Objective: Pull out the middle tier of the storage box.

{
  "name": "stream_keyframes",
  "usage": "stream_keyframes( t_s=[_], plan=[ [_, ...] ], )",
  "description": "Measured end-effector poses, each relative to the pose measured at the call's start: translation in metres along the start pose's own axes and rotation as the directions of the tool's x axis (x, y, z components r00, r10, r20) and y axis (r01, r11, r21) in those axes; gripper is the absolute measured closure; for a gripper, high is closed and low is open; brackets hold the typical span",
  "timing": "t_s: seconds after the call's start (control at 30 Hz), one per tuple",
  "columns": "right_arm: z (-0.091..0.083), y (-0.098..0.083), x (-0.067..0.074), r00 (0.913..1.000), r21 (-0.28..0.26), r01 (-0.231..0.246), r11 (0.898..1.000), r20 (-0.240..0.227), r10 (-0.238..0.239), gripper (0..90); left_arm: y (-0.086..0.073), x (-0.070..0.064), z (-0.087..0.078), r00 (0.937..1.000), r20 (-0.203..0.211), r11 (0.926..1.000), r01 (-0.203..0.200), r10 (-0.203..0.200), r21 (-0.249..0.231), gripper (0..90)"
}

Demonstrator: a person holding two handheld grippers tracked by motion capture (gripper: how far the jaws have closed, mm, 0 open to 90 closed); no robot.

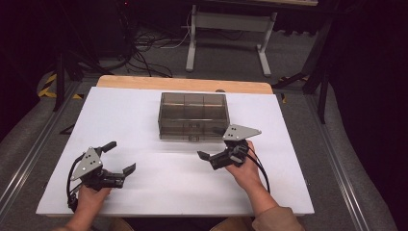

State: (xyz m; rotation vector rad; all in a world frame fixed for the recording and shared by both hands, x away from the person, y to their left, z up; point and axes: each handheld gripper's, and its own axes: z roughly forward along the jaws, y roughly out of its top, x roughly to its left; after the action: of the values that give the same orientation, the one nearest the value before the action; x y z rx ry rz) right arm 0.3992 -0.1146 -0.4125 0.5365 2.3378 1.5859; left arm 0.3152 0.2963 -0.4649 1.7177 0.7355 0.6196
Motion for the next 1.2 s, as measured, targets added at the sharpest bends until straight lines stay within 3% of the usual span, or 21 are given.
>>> stream_keyframes(
  t_s=[0.13,0.2,0.27,0.37,0.4,0.47,0.6,0.73,0.87,1.2],
  plan=[
    [-0.001,0.000,-0.003,0.9996,-0.024,-0.021,1.000,-0.021,0.020,2.4,0.000,0.000,0.000,1.0000,0.001,1.0000,0.000,0.000,0.000,0.3],
    [-0.001,0.002,-0.003,0.9997,-0.013,0.009,1.000,0.024,-0.009,2.3,0.000,0.000,0.000,1.0000,0.000,1.0000,0.003,-0.003,0.001,0.3],
    [-0.002,0.004,-0.005,0.9996,-0.008,0.009,1.000,0.025,-0.009,1.9,0.000,0.000,0.000,1.0000,0.000,1.0000,-0.002,0.002,0.002,0.3],
    [-0.002,0.007,-0.007,0.9997,0.014,0.001,1.000,0.024,-0.002,1.9,0.000,0.000,0.000,1.0000,-0.001,1.0000,-0.001,0.001,0.001,0.3],
    [-0.001,0.011,-0.008,0.9991,0.065,0.016,0.998,0.038,-0.019,1.3,0.000,0.000,0.000,1.0000,-0.001,1.0000,0.000,0.000,0.000,0.3],
    [-0.001,0.013,-0.007,0.9975,0.082,0.040,0.996,0.056,-0.044,1.0,0.000,0.000,0.000,1.0000,-0.001,1.0000,-0.001,0.001,0.000,0.3],
    [0.002,0.018,-0.007,0.9968,0.123,0.058,0.991,0.049,-0.064,0.0,0.000,0.000,0.000,1.0000,0.000,1.0000,-0.001,0.001,0.000,0.3],
    [0.006,0.022,-0.007,0.9948,0.224,0.099,0.969,0.001,-0.102,4.4,0.000,0.000,0.000,1.0000,0.001,1.0000,-0.001,0.001,0.000,0.3],
    [0.011,0.026,-0.008,0.9942,0.258,0.101,0.961,-0.061,-0.088,9.7,0.000,0.000,0.000,1.0000,0.002,1.0000,0.000,0.000,0.000,0.3],
    [0.019,0.036,-0.013,0.9862,0.325,0.158,0.932,-0.098,-0.134,23.8,0.000,0.000,0.000,1.0000,0.001,1.0000,0.002,-0.002,0.001,0.3]
  ],
)
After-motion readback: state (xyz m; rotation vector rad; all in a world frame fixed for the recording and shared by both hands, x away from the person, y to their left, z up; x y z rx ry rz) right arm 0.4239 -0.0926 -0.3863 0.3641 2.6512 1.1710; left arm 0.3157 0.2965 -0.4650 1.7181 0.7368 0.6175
